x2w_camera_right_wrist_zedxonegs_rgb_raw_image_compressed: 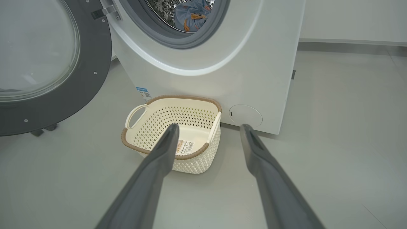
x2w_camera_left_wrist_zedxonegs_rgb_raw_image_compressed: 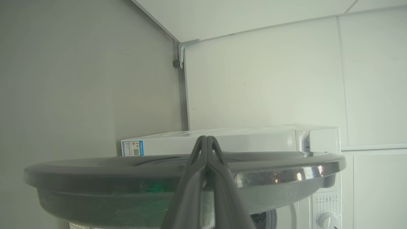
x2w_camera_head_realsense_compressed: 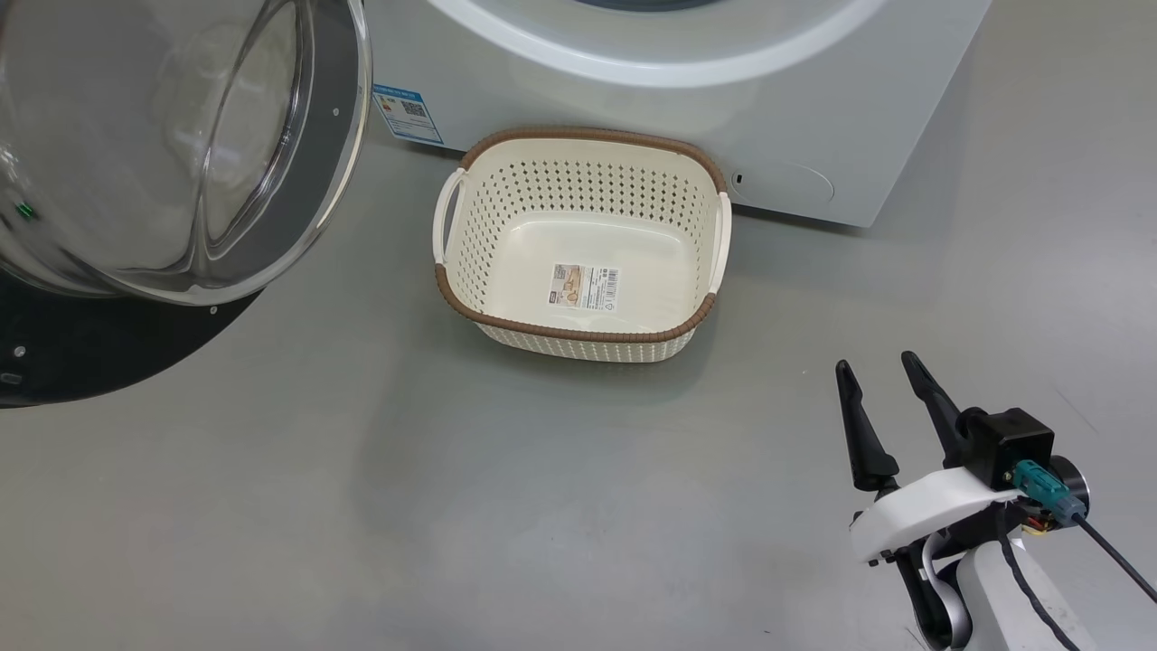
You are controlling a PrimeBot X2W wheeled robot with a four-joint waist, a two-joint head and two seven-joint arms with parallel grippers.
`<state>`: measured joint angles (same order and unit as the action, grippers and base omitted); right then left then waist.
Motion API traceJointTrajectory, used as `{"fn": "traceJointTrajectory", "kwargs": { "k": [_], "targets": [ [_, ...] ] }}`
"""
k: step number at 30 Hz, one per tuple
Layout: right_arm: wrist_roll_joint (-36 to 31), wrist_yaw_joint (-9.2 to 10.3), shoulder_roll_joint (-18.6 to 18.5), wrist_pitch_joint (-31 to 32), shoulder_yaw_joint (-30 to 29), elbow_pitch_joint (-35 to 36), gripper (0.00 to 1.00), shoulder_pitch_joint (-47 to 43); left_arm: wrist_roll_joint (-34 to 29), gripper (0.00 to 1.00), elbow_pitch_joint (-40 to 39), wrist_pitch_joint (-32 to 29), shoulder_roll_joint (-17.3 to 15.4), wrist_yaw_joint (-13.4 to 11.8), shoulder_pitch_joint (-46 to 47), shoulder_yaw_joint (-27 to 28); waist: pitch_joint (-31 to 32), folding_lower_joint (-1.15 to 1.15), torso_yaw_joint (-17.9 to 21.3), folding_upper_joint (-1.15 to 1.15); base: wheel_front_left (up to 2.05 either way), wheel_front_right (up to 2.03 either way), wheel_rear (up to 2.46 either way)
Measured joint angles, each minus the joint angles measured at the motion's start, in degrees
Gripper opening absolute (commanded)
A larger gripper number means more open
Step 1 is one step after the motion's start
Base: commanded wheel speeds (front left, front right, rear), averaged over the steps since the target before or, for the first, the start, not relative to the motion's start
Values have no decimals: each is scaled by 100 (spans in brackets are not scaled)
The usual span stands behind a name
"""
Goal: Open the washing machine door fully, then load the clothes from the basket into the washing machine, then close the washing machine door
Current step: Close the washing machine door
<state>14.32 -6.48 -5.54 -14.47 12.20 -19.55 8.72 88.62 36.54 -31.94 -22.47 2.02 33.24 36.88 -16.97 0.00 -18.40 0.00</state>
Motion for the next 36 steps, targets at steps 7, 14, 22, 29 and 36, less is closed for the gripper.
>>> {"fn": "traceJointTrajectory", "kwargs": {
  "k": [7,14,22,29,36],
  "targets": [
    [2,0,0,0,-8,-29,100,26,143,0,11,-425,0,49,-3,-69,14,0,-59,0,0,0,0],
    [10,0,1,0,-14,-73,100,26,385,0,2,-929,7,58,-13,-175,56,0,-133,0,0,0,0],
    [66,0,4,0,-32,-121,100,25,700,0,-115,-1715,36,107,-165,-335,105,0,-188,0,0,0,0],
    [73,0,9,0,-36,-136,100,24,832,0,-248,-2524,268,107,-431,-631,142,0,-236,0,0,0,0],
    [81,0,21,0,-36,-151,100,23,1034,0,-547,-3066,417,240,-761,-827,189,0,-284,0,0,0,0]
  ]
}}
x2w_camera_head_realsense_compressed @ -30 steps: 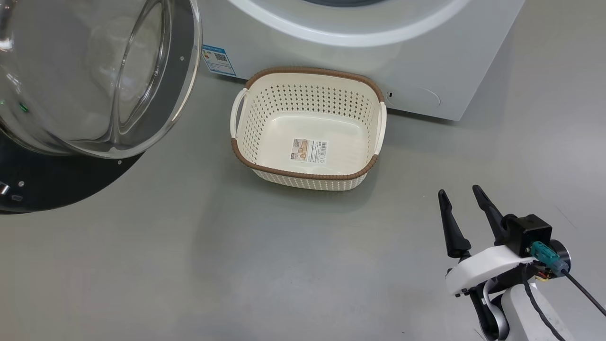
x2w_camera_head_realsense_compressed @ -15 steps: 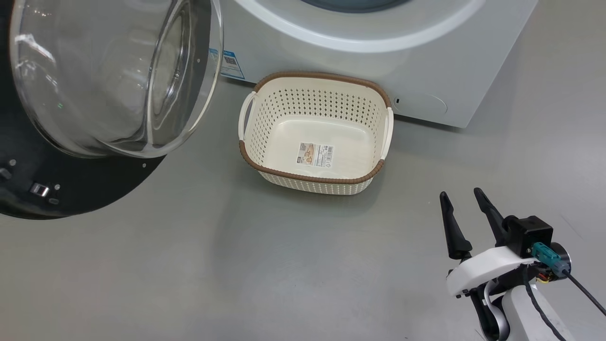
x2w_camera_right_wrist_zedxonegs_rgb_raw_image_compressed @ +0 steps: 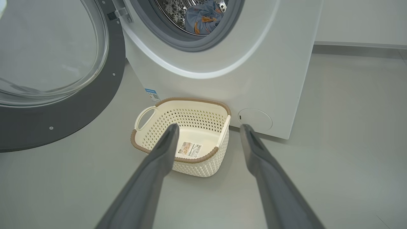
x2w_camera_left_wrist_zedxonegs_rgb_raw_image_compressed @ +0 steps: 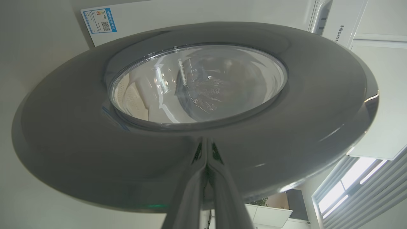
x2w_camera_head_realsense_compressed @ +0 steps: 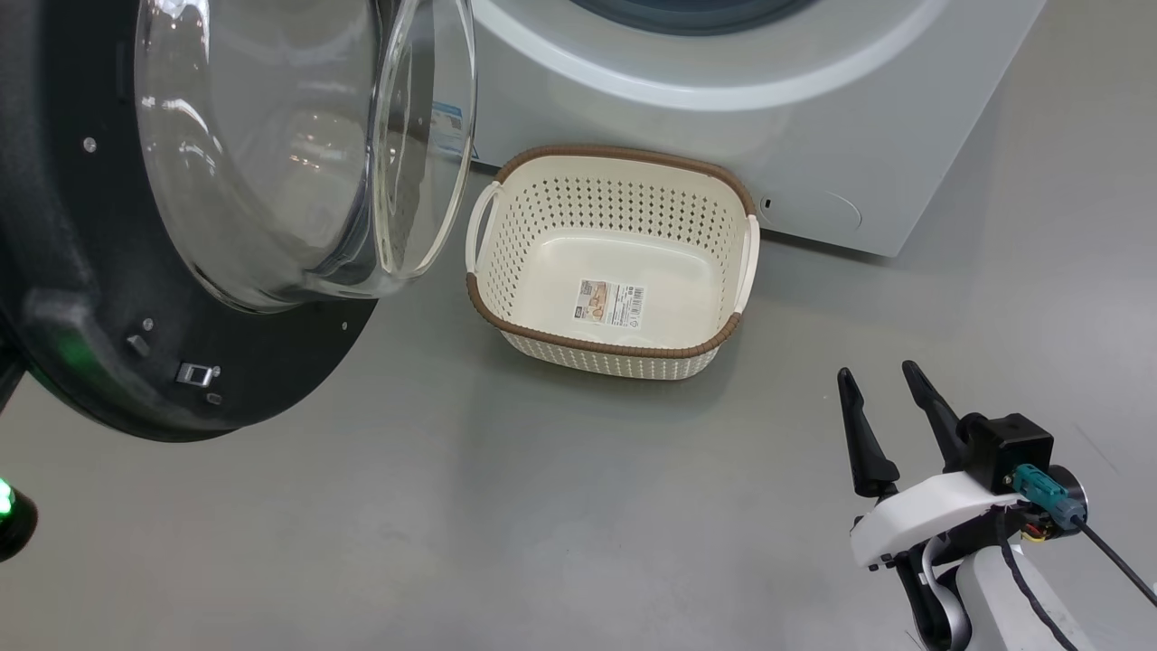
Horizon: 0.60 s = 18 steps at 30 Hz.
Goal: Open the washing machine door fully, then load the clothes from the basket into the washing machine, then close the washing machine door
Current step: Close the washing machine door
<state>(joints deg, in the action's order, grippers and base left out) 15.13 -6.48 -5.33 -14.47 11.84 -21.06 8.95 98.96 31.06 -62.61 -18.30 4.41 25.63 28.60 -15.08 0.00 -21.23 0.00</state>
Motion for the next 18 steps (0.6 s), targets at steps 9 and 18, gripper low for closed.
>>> {"fn": "traceJointTrajectory", "kwargs": {
  "k": [9,18],
  "targets": [
    [9,1,9,0,18,-5,100,-1,168,0,-404,-415,420,115,-165,-127,52,0,18,0,0,0,0],
    [49,0,48,0,111,-77,100,-3,397,0,-883,-724,905,212,-361,-345,157,0,173,0,0,0,0]
  ]
}}
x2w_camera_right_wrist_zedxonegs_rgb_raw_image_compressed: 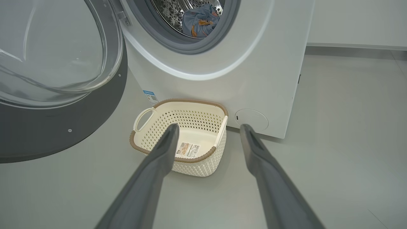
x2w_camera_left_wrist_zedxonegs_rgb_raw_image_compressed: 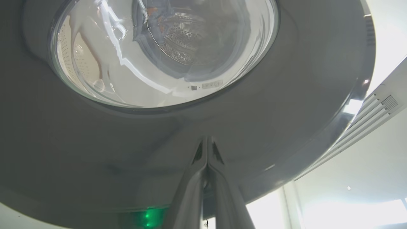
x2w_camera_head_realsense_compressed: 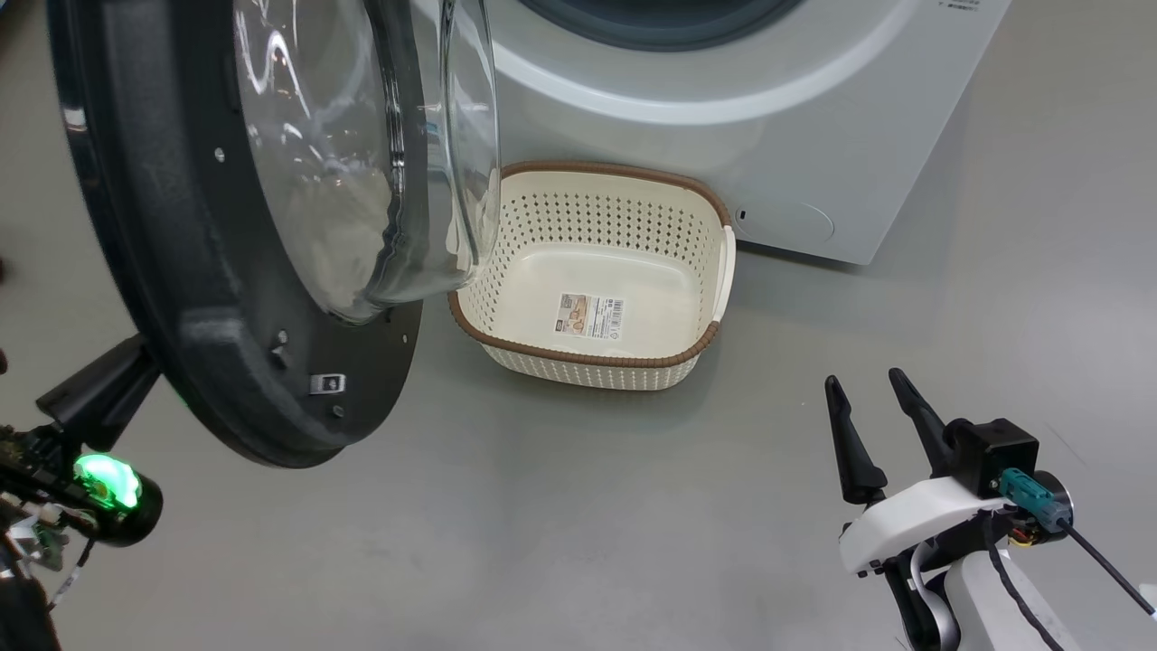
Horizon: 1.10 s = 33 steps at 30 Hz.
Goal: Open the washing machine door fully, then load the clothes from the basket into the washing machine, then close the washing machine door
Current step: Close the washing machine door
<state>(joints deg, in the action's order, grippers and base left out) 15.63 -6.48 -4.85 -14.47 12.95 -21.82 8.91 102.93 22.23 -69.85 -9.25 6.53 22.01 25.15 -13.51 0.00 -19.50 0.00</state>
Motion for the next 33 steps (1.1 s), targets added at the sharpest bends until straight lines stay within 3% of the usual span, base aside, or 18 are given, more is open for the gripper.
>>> {"fn": "traceJointTrajectory", "kwargs": {
  "k": [13,33],
  "targets": [
    [59,1,94,0,70,-21,100,-1,-3,0,-637,-78,665,8,-101,-386,23,0,435,0,0,0,0],
    [193,67,131,0,29,122,100,12,-114,0,-1158,475,778,51,197,-840,-296,0,1572,0,0,0,0]
  ]
}}
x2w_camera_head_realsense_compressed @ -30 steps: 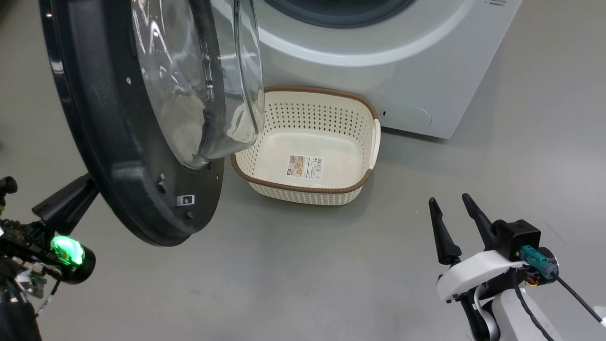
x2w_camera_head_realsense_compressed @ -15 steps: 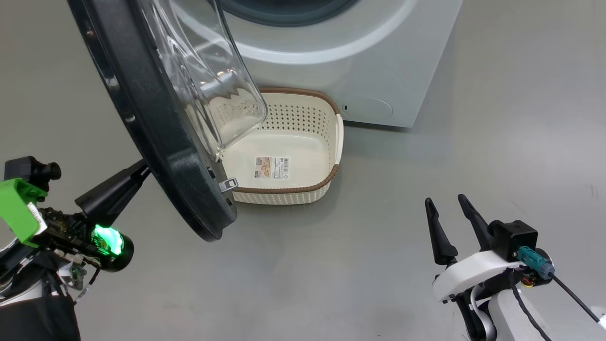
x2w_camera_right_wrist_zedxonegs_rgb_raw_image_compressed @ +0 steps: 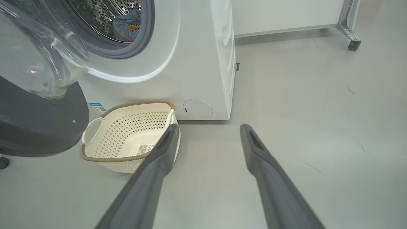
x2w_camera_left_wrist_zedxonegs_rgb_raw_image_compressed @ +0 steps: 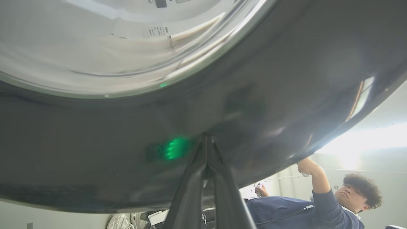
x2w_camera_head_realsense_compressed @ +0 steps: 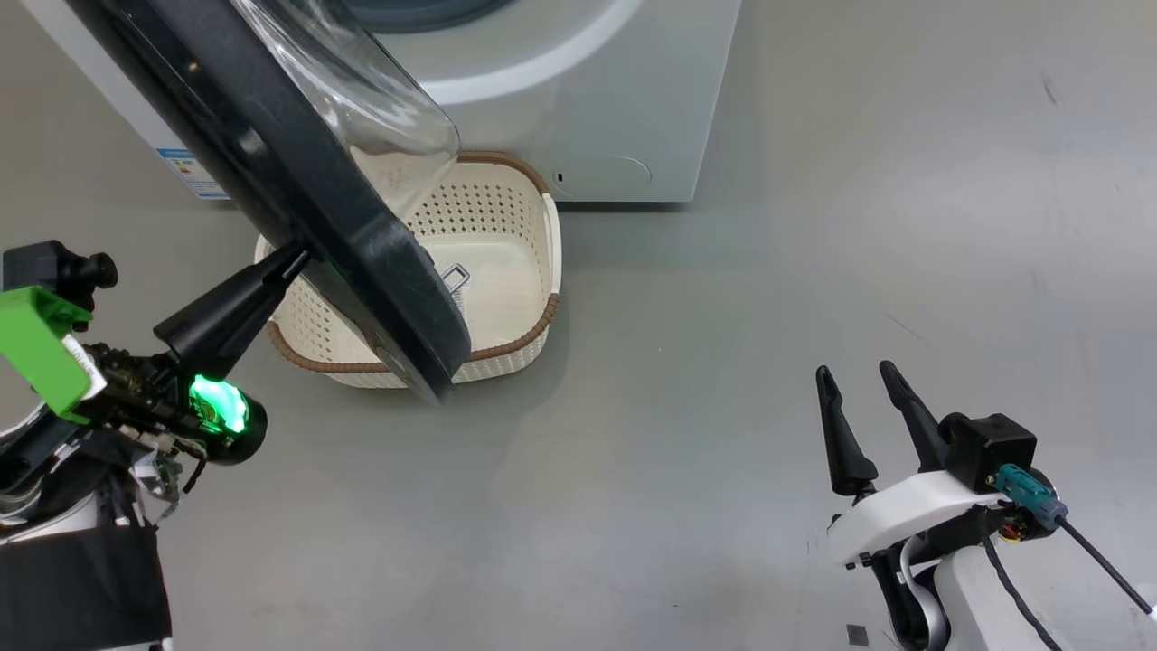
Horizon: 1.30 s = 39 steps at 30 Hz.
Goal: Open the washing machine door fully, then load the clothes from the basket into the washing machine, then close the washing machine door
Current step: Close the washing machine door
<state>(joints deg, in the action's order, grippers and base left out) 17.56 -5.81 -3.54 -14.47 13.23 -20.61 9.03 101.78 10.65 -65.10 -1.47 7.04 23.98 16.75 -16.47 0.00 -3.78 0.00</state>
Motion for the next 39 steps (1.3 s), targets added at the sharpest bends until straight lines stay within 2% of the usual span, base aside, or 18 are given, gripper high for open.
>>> {"fn": "traceJointTrajectory", "kwargs": {
  "k": [13,21,28,39],
  "targets": [
    [18,48,7,-1,-60,164,100,122,-66,0,42,737,20,1,563,-261,-333,0,348,0,0,0,0],
    [18,67,14,-1,-89,180,100,127,23,0,169,1269,20,1,889,-797,-468,0,411,0,0,0,0],
    [24,66,24,-1,-1,209,100,235,64,0,154,1980,20,1,1292,-927,-601,0,479,0,0,0,0],
    [56,70,27,-1,-33,236,100,352,59,0,220,2436,31,1,1653,-1386,-829,0,634,0,0,0,0]
  ]
}}
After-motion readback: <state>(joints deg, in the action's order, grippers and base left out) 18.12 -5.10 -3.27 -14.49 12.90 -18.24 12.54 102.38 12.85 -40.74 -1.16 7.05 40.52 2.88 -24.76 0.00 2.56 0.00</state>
